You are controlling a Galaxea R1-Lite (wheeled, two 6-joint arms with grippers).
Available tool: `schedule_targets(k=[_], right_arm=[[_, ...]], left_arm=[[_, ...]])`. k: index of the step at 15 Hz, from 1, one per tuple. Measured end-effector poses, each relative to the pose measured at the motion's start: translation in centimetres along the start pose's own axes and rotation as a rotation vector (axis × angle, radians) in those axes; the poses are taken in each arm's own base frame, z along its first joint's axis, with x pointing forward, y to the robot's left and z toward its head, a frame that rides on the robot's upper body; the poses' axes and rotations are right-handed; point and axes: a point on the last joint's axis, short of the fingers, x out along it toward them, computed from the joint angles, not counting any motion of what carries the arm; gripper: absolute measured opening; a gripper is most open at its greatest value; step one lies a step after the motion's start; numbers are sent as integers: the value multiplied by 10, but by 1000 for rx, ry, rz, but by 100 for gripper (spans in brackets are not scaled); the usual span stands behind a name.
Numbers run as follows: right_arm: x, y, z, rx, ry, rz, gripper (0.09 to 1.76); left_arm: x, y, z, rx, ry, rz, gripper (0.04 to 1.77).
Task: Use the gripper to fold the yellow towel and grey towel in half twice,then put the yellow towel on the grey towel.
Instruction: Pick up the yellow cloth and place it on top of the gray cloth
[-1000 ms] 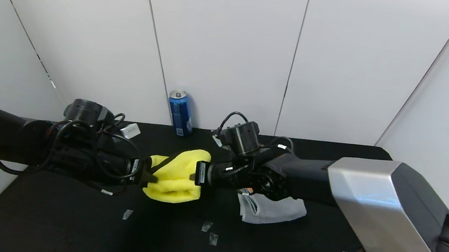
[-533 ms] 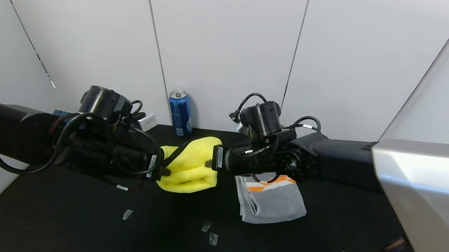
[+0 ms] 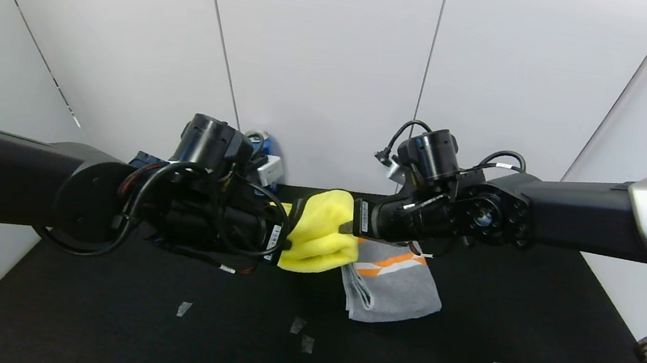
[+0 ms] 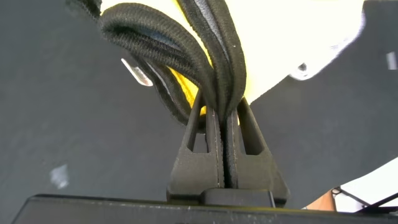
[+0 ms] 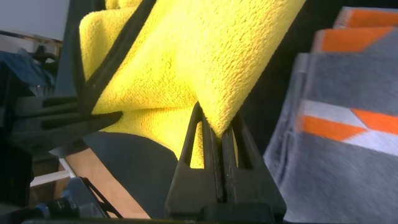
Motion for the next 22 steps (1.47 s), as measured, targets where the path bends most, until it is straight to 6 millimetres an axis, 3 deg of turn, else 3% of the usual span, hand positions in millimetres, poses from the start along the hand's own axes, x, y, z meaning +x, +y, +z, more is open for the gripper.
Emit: schedule_targets(k=[11,22], right_arm=[[-54,-52,5,20,-32,-113,14],[-74,-95,-7,36,-7,-200,14]], left_arm=[[33,-56,17,67,-7,-76,14],[66,-83,4,113,40,-100,14]])
